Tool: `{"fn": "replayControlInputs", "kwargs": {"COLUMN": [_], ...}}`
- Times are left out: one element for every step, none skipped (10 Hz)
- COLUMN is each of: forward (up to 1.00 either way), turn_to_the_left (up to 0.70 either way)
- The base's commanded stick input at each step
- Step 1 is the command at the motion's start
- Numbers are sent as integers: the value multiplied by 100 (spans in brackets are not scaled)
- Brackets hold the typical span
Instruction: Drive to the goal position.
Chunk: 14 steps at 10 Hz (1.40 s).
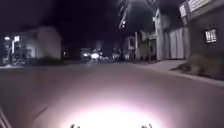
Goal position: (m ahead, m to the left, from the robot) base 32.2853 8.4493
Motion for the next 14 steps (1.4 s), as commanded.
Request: {"fn": "replayControlInputs", "kwargs": {"forward": [85, 85, 85, 85, 85, 85, 85, 85, 85, 85, 85, 85, 85, 85], "turn_to_the_left": [0, 0, 0, 0, 0, 0, 0, 0, 0, 0, 0, 0, 0, 0]}}
